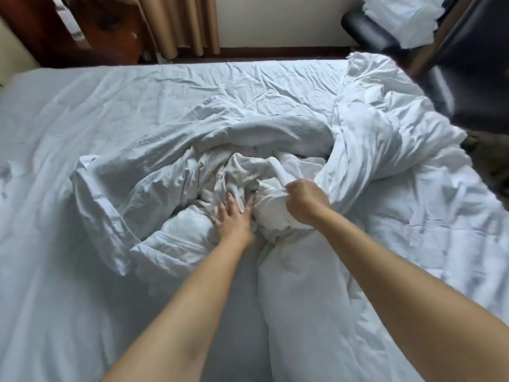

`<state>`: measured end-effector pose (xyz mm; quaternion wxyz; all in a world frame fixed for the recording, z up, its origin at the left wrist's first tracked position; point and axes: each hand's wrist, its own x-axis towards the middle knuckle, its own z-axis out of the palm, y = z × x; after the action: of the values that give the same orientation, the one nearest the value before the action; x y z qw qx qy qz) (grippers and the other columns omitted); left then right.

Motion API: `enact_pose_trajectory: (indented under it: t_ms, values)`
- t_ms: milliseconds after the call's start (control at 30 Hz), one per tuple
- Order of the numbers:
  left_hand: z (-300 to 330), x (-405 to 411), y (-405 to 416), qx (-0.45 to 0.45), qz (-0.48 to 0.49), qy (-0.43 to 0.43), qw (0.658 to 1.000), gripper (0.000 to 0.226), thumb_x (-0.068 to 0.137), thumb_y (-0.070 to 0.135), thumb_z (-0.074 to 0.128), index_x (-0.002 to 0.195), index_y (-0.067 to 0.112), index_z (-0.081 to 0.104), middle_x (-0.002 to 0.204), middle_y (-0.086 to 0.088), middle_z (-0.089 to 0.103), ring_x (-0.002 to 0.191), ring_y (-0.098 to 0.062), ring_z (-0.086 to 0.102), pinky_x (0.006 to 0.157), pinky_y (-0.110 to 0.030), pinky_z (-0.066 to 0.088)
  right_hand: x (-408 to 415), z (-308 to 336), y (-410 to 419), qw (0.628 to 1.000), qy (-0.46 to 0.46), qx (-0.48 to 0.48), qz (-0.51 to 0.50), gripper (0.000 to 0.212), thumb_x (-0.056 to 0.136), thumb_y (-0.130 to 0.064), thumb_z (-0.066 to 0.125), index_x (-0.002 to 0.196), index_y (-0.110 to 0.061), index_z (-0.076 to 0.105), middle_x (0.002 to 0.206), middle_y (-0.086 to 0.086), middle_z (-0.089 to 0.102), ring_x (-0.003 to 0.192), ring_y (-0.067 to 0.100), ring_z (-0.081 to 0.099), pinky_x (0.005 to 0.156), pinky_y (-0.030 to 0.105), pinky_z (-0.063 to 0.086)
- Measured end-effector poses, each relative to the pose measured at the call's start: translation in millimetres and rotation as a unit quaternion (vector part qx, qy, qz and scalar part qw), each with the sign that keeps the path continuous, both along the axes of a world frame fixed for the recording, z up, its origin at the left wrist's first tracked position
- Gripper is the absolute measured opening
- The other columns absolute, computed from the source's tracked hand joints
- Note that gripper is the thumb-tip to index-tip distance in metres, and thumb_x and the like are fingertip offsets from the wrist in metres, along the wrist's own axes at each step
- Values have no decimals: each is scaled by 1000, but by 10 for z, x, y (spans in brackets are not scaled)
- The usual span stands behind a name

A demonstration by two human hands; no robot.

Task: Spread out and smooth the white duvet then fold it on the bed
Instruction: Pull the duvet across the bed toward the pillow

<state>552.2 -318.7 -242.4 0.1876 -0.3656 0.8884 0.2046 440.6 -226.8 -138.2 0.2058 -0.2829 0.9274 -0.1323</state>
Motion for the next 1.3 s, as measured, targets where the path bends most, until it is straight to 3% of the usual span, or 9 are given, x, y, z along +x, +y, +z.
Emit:
enact_pose_trajectory:
  t_ms: [133, 300, 400, 533, 667, 767, 900, 1000, 1300]
  values:
    - [229, -58, 235, -109, 38, 162, 980, 91, 69, 69, 64, 146, 40, 26, 159, -11, -9, 145, -33, -10, 111, -60, -6, -38, 343, 254, 947, -104, -271, -139, 40, 77, 0, 43, 106, -8, 70, 95, -8, 59, 95, 12, 55, 96, 28, 43]
    - [375, -82, 377, -113, -29, 105, 988, 100, 81, 66, 48, 152, 22, -7, 159, -2, -2, 147, -21, -3, 107, -56, -22, 237, 408, 519, 877, -190, -390, -207, 46, 62, -1, 35, 96, -3, 65, 90, 4, 60, 88, 17, 56, 80, 23, 47]
    - [405, -31, 386, -134, -48, 176, 974, 60, 92, 33, 44, 148, 22, 24, 138, -4, 47, 128, -24, 43, 117, -48, 13, 382, 341, 547, 865, -208, -397, -226, 52, 64, 0, 37, 110, 2, 63, 101, 10, 61, 100, 22, 56, 89, 23, 48]
    - [515, 122, 175, -118, -16, 139, 983, 46, 94, 13, 39, 139, 23, 36, 136, -5, 48, 110, -34, 56, 80, -39, 45, 532, 117, 501, 922, -4, -278, -268, 40, 78, 5, 45, 108, -9, 67, 121, 12, 55, 116, 31, 44, 104, 29, 31]
    - [487, 299, 39, -134, -13, 93, 987, 53, 93, 13, 40, 143, 27, 30, 135, -6, 46, 112, -31, 55, 77, -38, 45, 595, -134, 272, 716, -140, -310, -610, 50, 83, -19, 59, 131, -17, 44, 136, 13, 39, 124, 33, 41, 106, 36, 30]
    - [465, 364, -24, -117, -72, 80, 987, 55, 91, 14, 38, 143, 30, 32, 134, -6, 47, 114, -32, 54, 81, -38, 45, 584, -232, 62, 512, -465, -429, -581, 49, 89, -33, 61, 132, -19, 45, 120, 8, 60, 102, 26, 61, 92, 37, 48]
    - [920, 154, -557, -181, 57, 199, 962, 39, 90, 4, 40, 127, 17, 48, 127, -13, 47, 108, -38, 54, 78, -43, 44, 142, -38, -291, 591, -527, -495, -359, 46, 97, -41, 44, 140, -25, 43, 119, 5, 59, 94, 21, 60, 78, 33, 48]
    - [1198, -19, -850, -217, 107, 280, 929, 39, 86, -5, 41, 121, 9, 49, 123, -19, 41, 99, -42, 54, 74, -46, 42, -82, -56, -400, 756, -290, -482, -334, 39, 98, -19, 44, 136, -22, 36, 112, 5, 55, 88, 22, 57, 74, 30, 43]
    - [43, 79, -454, -139, -57, 277, 949, 55, 72, -2, 55, 121, 19, 40, 122, -26, 58, 94, -41, 63, 72, -50, 56, 120, -1301, -6, 963, -70, 63, -253, 108, 81, -63, 58, 152, -9, -3, 159, 15, -3, 147, 29, 0, 118, 41, 4]
